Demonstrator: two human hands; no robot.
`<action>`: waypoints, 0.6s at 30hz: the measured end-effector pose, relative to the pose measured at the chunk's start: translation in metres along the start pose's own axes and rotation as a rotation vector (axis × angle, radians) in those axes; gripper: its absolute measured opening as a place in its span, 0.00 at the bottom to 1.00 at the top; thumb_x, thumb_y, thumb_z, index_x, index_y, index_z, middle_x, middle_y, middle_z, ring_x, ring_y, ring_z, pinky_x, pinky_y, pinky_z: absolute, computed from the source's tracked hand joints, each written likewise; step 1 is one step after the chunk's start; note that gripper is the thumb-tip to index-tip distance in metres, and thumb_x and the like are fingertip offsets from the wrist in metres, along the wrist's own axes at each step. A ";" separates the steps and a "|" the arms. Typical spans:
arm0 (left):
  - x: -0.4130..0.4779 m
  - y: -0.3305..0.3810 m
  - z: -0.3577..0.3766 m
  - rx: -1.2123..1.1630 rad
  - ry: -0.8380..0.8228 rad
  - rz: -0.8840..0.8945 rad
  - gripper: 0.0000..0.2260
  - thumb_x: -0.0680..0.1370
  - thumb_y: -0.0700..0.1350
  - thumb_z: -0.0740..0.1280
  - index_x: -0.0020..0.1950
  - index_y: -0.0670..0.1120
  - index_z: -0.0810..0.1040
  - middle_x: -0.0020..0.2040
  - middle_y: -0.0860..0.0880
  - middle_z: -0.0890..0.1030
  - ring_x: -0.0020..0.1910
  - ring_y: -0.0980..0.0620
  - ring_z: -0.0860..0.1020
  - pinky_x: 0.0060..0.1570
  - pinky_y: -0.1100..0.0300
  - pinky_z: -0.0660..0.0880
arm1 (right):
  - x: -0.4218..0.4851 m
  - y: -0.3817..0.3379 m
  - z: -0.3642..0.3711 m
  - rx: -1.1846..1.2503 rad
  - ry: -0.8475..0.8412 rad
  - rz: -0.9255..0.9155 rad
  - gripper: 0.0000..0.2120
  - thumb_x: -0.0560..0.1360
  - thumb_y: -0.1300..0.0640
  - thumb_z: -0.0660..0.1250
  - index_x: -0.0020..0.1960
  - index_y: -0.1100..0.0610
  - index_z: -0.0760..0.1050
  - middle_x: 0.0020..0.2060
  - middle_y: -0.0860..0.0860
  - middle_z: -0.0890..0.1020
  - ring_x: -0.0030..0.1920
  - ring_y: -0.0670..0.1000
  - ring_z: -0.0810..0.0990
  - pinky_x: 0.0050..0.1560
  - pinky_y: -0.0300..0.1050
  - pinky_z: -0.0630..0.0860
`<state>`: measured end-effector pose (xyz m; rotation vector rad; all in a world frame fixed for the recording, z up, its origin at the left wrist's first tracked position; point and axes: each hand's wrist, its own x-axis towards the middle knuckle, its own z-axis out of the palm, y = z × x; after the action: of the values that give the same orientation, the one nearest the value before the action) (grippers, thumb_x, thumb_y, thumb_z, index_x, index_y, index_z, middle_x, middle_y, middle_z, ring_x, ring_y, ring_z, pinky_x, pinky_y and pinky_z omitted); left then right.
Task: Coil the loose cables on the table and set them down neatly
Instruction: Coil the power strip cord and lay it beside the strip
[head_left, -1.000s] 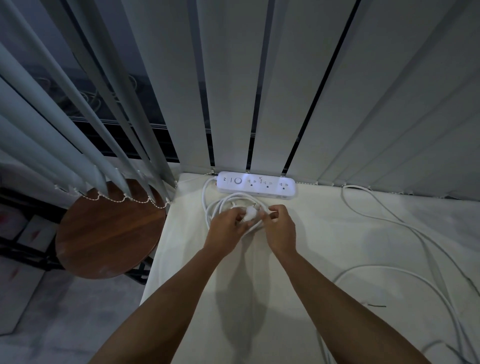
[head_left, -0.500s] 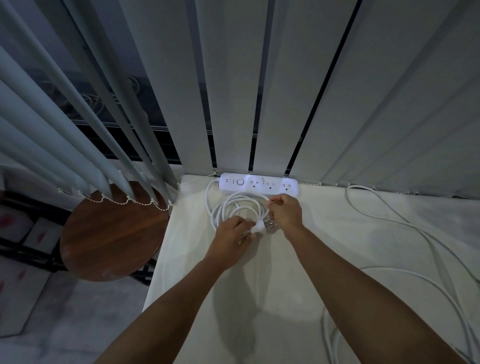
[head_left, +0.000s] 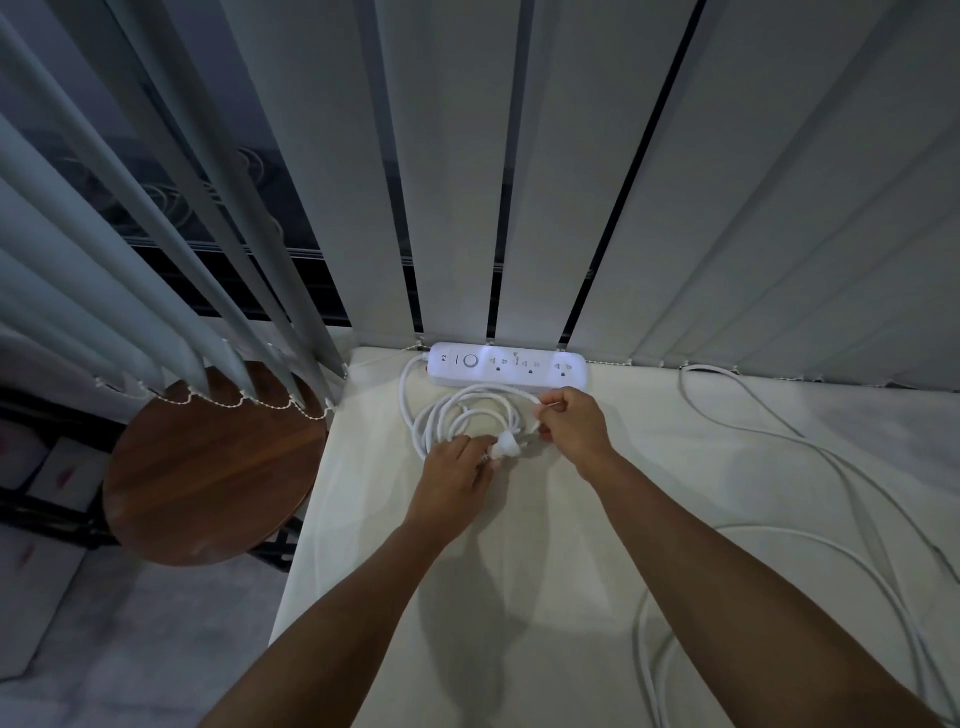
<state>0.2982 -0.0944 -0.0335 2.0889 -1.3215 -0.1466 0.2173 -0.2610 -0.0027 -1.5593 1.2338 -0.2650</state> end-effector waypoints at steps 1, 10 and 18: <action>0.001 0.001 -0.001 -0.008 0.000 -0.015 0.09 0.75 0.40 0.69 0.54 0.40 0.80 0.41 0.46 0.81 0.39 0.44 0.78 0.39 0.52 0.74 | -0.002 0.002 0.001 0.010 0.005 0.005 0.03 0.74 0.63 0.68 0.46 0.57 0.77 0.40 0.54 0.82 0.34 0.53 0.81 0.47 0.52 0.82; 0.008 0.000 -0.003 -0.009 -0.028 0.028 0.10 0.73 0.41 0.71 0.54 0.42 0.82 0.31 0.46 0.76 0.29 0.45 0.74 0.30 0.53 0.74 | -0.005 0.002 -0.002 0.075 0.001 -0.006 0.05 0.73 0.64 0.70 0.42 0.56 0.76 0.37 0.52 0.82 0.31 0.50 0.81 0.47 0.52 0.82; 0.011 -0.003 -0.006 -0.019 -0.046 0.053 0.09 0.75 0.45 0.68 0.53 0.43 0.82 0.30 0.47 0.75 0.28 0.47 0.73 0.30 0.53 0.73 | -0.008 0.002 0.004 0.035 0.051 -0.046 0.03 0.72 0.60 0.71 0.44 0.54 0.79 0.41 0.51 0.83 0.38 0.52 0.82 0.49 0.51 0.80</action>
<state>0.3084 -0.1000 -0.0280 2.0440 -1.3966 -0.1843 0.2159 -0.2521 -0.0029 -1.5603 1.2272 -0.3564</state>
